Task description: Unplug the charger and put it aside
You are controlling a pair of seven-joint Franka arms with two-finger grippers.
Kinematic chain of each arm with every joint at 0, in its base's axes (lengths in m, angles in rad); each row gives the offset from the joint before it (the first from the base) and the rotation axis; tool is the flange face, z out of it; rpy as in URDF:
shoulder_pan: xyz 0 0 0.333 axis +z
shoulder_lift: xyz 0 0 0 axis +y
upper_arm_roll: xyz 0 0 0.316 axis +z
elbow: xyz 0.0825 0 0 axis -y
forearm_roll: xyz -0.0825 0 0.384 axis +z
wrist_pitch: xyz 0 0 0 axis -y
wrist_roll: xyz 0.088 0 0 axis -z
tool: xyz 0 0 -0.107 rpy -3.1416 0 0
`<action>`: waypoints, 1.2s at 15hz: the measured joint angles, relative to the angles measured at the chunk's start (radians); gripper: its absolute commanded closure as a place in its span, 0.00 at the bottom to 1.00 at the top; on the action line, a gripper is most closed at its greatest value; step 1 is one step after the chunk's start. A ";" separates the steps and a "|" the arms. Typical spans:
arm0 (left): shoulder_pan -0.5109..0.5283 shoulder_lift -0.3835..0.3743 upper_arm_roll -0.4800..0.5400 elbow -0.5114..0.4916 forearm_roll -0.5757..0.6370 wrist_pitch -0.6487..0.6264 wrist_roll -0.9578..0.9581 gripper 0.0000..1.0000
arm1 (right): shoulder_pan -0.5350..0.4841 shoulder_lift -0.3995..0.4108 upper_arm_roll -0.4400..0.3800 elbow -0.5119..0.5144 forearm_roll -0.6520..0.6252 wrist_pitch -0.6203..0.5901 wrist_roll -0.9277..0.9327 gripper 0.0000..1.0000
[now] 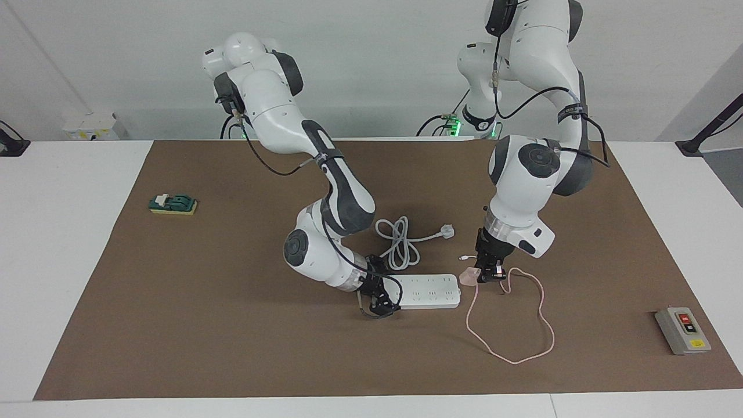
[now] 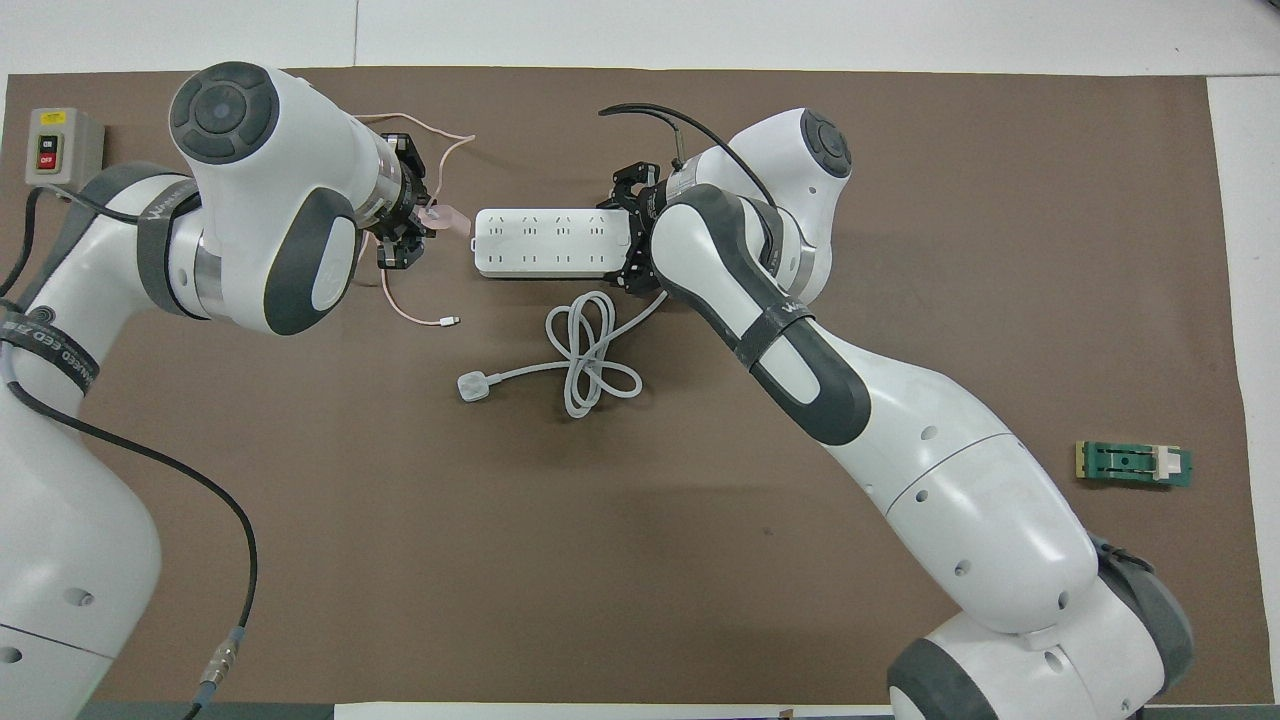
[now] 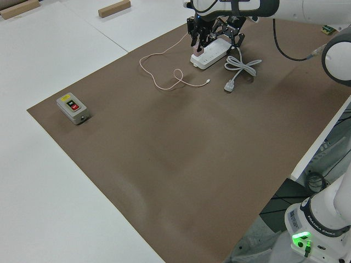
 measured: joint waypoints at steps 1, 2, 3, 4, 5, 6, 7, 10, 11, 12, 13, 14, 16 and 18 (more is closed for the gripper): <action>0.034 -0.024 0.001 -0.009 0.000 -0.024 0.077 1.00 | 0.000 0.000 0.000 0.000 0.000 0.000 0.000 0.00; 0.072 -0.048 0.002 -0.027 0.000 -0.037 0.156 1.00 | 0.000 0.000 0.000 0.000 0.000 0.000 0.000 0.00; 0.108 -0.069 0.003 -0.050 0.000 -0.040 0.232 1.00 | 0.000 0.000 0.000 0.001 0.000 0.001 0.000 0.00; 0.145 -0.088 0.003 -0.081 0.000 -0.039 0.325 1.00 | 0.000 -0.002 0.000 0.003 0.000 0.000 0.000 0.00; 0.177 -0.097 0.003 -0.108 0.000 -0.037 0.426 1.00 | 0.000 -0.011 0.000 0.003 0.000 -0.005 0.000 0.00; 0.200 -0.099 0.003 -0.121 0.000 -0.034 0.508 1.00 | -0.001 -0.024 0.000 0.001 0.000 -0.012 0.000 0.00; 0.220 -0.100 0.003 -0.127 0.000 -0.032 0.573 1.00 | -0.003 -0.040 -0.001 -0.003 0.000 -0.014 0.000 0.00; 0.274 -0.101 0.004 -0.133 0.000 -0.033 0.752 0.25 | -0.020 -0.120 -0.008 -0.044 -0.001 -0.025 0.000 0.00; 0.293 -0.102 0.005 -0.133 0.000 -0.033 0.801 0.00 | -0.033 -0.157 -0.011 -0.066 -0.002 -0.050 0.000 0.00; 0.309 -0.102 0.005 -0.133 0.000 -0.033 0.841 0.00 | -0.049 -0.192 -0.013 -0.084 -0.003 -0.083 0.000 0.00; 0.321 -0.103 0.005 -0.133 0.000 -0.033 0.871 0.00 | -0.069 -0.224 -0.015 -0.097 -0.005 -0.123 0.000 0.00; 0.328 -0.104 0.005 -0.132 0.000 -0.033 0.888 0.00 | -0.093 -0.253 -0.016 -0.105 -0.014 -0.170 -0.002 0.00; 0.329 -0.107 0.004 -0.130 0.000 -0.033 0.900 0.00 | -0.145 -0.307 -0.017 -0.114 -0.050 -0.266 -0.031 0.00; 0.328 -0.116 0.002 -0.111 0.001 -0.033 0.902 0.00 | -0.189 -0.357 -0.017 -0.117 -0.094 -0.359 -0.094 0.00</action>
